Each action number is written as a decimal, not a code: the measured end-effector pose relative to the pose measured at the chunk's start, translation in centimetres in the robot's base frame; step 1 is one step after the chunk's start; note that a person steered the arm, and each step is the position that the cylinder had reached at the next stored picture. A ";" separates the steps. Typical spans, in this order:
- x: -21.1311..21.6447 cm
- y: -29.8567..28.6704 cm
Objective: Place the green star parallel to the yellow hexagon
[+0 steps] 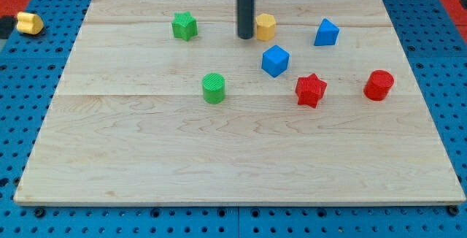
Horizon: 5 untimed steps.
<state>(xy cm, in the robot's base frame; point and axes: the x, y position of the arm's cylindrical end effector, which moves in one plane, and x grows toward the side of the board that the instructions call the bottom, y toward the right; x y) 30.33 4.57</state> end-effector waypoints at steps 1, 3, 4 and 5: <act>-1.8 4.9; -2.0 3.2; 2.9 -4.4; 3.7 -15.1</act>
<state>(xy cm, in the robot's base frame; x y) 34.03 -10.53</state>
